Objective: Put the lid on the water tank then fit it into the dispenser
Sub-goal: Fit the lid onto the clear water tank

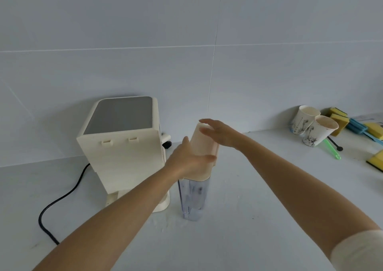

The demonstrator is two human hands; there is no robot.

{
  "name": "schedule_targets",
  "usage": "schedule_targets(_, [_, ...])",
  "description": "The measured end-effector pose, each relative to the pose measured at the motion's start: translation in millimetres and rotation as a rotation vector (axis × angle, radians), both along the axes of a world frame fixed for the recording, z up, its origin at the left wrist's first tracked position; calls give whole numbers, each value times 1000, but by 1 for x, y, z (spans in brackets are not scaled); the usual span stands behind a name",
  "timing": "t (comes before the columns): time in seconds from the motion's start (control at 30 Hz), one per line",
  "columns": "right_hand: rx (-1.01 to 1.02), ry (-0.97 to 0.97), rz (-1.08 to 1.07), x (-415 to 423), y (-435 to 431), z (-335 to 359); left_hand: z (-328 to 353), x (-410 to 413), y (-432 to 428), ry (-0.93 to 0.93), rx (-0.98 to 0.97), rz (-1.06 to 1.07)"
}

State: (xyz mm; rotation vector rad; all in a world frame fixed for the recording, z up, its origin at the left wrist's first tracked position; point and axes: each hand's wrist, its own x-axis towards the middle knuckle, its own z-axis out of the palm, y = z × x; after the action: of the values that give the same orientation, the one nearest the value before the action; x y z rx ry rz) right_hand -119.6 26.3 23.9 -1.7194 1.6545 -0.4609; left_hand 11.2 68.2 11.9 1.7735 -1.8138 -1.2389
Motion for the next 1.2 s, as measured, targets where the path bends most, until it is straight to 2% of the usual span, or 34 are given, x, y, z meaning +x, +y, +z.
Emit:
schedule_targets(0.13, [29,101,18,13,-13,-10,-11,-5,9,-37,-76,-18])
schedule_targets(0.27, [42,170,12,16,-15,-15,-16,-6,12,-157,-137,-26])
schedule_targets(0.7, [23,192,-143,-10,-3,-11,1,0,0,-359,-172,-163])
schedule_targets(0.87, [16,88,-228,-32,9,-11,7,10,-13,-364,-195,-181])
schedule_targets(1.2, [-7,57,-311,-59,40,-20,15,18,-33,-272,-141,-290])
